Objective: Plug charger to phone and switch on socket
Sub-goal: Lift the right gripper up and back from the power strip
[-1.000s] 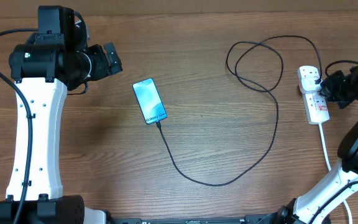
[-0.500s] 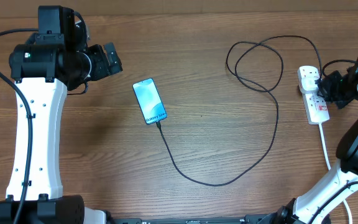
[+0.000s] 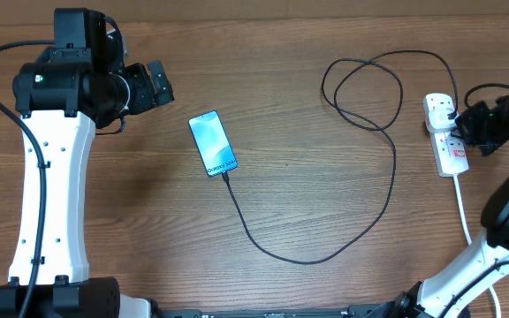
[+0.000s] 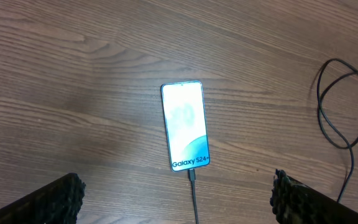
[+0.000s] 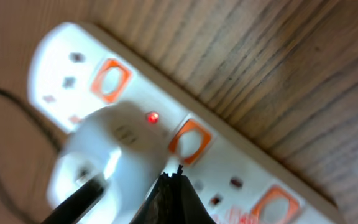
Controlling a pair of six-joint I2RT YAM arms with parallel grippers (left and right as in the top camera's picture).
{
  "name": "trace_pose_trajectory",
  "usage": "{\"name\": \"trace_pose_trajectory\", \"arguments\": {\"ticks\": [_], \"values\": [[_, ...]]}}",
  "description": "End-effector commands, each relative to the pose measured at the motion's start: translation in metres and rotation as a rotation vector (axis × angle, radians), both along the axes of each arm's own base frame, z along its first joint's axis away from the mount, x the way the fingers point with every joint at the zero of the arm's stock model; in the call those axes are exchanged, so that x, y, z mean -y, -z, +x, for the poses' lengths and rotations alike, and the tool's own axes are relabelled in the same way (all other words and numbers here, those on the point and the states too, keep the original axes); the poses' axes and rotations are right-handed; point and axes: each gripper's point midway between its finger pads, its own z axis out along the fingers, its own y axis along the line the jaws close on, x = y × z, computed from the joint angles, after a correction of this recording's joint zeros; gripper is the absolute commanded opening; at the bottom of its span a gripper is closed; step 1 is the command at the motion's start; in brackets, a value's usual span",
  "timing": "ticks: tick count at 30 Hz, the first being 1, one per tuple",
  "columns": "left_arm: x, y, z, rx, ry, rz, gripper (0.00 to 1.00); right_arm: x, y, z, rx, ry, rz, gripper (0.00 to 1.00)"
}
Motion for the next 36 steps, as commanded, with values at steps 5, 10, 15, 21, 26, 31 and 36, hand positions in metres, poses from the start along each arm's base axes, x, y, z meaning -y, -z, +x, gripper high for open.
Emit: {"name": "trace_pose_trajectory", "arguments": {"ticks": [5,10,15,21,26,31,36], "values": [[0.002,-0.009,-0.002,0.025,0.019,-0.003,1.0,-0.001,-0.141,0.007,0.302,-0.052,-0.141,0.04],[0.002,-0.009,-0.001,0.025,0.018,-0.003,0.99,-0.037,-0.2,0.001,0.45,-0.181,-0.178,0.04],[0.002,-0.009,-0.001,0.025,0.017,-0.001,0.99,-0.082,-0.239,-0.008,0.536,-0.313,-0.228,0.04],[0.002,-0.009,-0.001,0.025,0.017,-0.001,1.0,-0.132,-0.265,-0.022,0.562,-0.408,-0.305,0.04],[0.002,-0.009,-0.002,0.024,0.017,-0.001,1.0,-0.16,-0.278,-0.043,0.532,-0.452,-0.437,0.04],[0.002,-0.009,-0.002,0.024,0.017,-0.001,0.99,-0.191,-0.293,-0.069,0.548,-0.547,-0.521,0.04],[0.002,-0.009,-0.002,0.024,0.017,-0.001,0.99,-0.215,-0.305,-0.098,0.586,-0.638,-0.521,0.13]]}}
